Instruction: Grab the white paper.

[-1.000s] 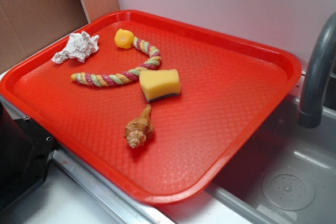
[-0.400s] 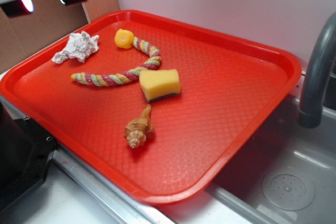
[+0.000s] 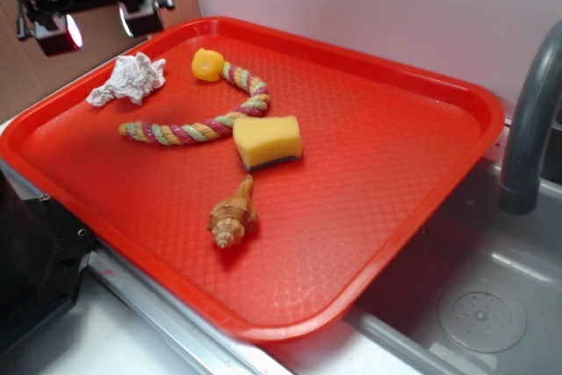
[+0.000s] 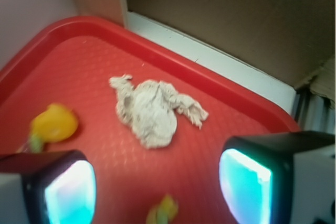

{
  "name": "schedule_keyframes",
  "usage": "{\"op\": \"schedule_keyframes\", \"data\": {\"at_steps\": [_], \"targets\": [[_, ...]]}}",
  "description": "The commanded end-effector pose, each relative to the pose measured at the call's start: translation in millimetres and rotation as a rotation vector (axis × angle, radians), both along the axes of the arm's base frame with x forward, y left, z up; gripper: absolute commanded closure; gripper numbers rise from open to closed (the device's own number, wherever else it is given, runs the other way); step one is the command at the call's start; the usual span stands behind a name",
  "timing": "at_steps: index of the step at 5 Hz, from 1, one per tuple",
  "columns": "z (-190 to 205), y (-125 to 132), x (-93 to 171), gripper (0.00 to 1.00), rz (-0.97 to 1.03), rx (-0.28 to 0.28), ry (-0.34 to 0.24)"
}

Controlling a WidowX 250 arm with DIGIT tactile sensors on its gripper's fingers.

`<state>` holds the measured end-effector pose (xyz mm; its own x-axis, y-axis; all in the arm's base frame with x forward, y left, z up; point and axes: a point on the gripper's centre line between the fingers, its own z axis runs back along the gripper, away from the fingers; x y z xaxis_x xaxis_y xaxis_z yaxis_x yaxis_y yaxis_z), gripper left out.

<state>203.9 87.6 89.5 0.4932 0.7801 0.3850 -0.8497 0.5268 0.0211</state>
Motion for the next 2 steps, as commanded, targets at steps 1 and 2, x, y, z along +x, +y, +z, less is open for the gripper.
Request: {"op": "schedule_keyframes", "data": {"at_steps": [1, 2], "targets": [[-34, 31, 16, 0.0, 0.009, 0.02, -0.004], [-47, 37, 20, 0.0, 0.017, 0.0, 0.024]]}}
